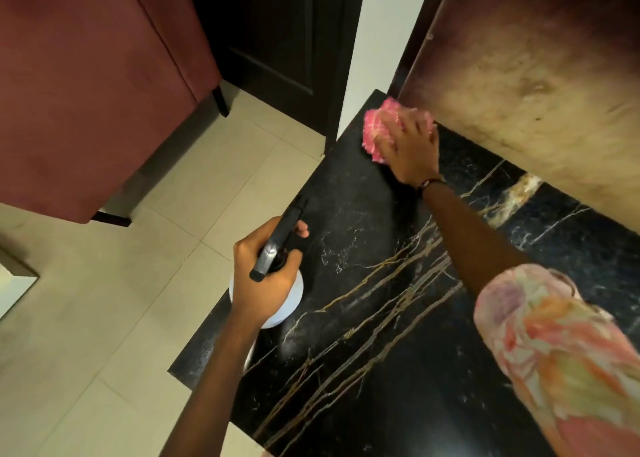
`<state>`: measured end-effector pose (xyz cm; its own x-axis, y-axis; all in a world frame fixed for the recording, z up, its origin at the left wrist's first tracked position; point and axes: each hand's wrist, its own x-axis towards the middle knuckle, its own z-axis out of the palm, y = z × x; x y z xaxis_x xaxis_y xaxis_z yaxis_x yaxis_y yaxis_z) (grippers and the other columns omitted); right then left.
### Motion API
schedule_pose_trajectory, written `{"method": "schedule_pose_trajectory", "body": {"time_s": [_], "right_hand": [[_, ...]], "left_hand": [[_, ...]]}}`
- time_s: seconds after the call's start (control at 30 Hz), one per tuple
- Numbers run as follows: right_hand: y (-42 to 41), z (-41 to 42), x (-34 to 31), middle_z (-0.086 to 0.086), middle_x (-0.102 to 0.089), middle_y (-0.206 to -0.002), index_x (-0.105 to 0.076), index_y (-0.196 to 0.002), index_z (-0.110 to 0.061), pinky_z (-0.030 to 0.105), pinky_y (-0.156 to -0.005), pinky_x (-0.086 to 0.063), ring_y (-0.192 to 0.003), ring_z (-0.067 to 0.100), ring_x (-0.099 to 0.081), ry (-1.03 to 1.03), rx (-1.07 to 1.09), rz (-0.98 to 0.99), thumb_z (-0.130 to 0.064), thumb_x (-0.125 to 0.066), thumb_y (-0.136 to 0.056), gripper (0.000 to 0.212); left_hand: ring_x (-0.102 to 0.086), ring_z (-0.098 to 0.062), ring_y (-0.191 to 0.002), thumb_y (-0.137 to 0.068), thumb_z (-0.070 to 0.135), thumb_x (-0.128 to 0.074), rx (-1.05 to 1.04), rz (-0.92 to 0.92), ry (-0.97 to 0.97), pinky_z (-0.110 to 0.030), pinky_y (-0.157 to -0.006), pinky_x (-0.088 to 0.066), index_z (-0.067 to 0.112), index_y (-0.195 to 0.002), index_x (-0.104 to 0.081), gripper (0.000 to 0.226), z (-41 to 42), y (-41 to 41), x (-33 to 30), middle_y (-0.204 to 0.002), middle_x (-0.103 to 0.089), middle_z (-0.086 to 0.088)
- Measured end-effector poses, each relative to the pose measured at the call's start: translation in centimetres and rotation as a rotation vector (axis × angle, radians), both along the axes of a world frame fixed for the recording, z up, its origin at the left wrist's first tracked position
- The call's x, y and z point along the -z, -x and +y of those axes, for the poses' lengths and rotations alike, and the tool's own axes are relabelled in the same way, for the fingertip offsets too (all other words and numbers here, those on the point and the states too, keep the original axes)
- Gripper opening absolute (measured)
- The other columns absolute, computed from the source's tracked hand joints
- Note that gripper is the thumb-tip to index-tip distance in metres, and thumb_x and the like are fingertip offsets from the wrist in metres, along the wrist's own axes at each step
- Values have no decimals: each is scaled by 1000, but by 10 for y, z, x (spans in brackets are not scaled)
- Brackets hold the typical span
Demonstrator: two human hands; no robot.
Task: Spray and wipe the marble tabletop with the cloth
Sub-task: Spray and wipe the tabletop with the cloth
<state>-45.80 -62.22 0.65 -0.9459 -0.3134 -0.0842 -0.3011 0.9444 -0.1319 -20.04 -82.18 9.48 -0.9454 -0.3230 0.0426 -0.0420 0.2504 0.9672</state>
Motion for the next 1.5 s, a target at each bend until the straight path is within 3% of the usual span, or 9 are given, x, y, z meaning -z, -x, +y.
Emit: {"method": "schedule_pose_trajectory", "body": {"time_s": [0.13,0.53,0.67,0.73,0.9,1.07,1.23,1.37,1.5], "right_hand": [[4,44,1,10,-24,-157,-25,-148,-36,62,-115,-10,-145,37,-13,48,277,-9,-55,-27,-98,53],[-115,194,-6,8,-16,-159,-21,-150,-35,61,-115,-7,-146,32,-9,104,803,-19,-55,-25,-98,56],[-185,188,-3,12,-18,-158,-27,-149,-30,63,-113,-7,-146,36,-10,102,964,19,-55,-24,-97,58],[-216,163,-1,16,-17,-158,-27,-150,-27,66,-112,-7,-145,40,-10,102,940,25,-53,-25,-98,58],[-266,67,-9,15,-8,-160,-17,-152,-28,65,-112,-1,-146,39,-3,61,609,-36,-52,-25,-99,59],[-346,0,-6,11,-39,-150,-40,-143,-28,68,-109,-22,-141,36,-29,72,81,1,-50,-35,-94,54],[-418,60,0,4,-38,-151,-33,-144,-36,59,-114,-21,-142,31,-28,-17,-337,2,-61,-27,-95,56],[-431,129,-6,7,-32,-155,-33,-145,-33,62,-113,-22,-146,29,-17,-41,-54,-94,-67,-4,-93,69],[-470,143,-10,7,-18,-160,-23,-150,-33,61,-113,-8,-147,32,-8,62,412,-128,-65,-11,-91,68]], "left_hand": [[-60,-2,-60,-72,10,-52,-27,16,-12,-22,-65,-48,35,-89,-65,33,-2,-20,3,-89,-71,10],[-62,0,-66,-74,2,-53,116,2,-56,-12,-71,-46,21,-90,-65,28,35,-52,-3,-88,-70,17],[-63,-4,-63,-72,20,-54,108,-4,-87,-25,-64,-52,15,-93,-67,26,45,-83,-5,-90,-71,15],[-63,-5,-64,-74,18,-54,102,-16,-83,-42,-71,-53,8,-95,-66,27,45,-99,-7,-88,-71,15],[-64,-13,-62,-75,2,-56,27,-67,-33,-45,-75,-53,3,-94,-65,20,47,-146,-20,-74,-66,9],[-64,-1,-63,-80,-17,-55,-32,-116,65,-12,-71,-50,17,-83,-64,35,39,-191,-24,-57,-65,13],[-59,-9,-51,-83,-10,-56,-121,-238,2,-13,-57,-47,-3,-87,-61,9,33,-224,-25,-61,-56,-6],[-54,-14,-62,-86,-5,-55,-88,-321,-75,-9,-55,-47,6,-95,-59,15,28,-240,-33,-67,-54,-6],[-54,-15,-65,-87,-1,-58,-12,-373,-89,-19,-62,-45,12,-102,-57,20,23,-252,-40,-70,-54,-7]]}}
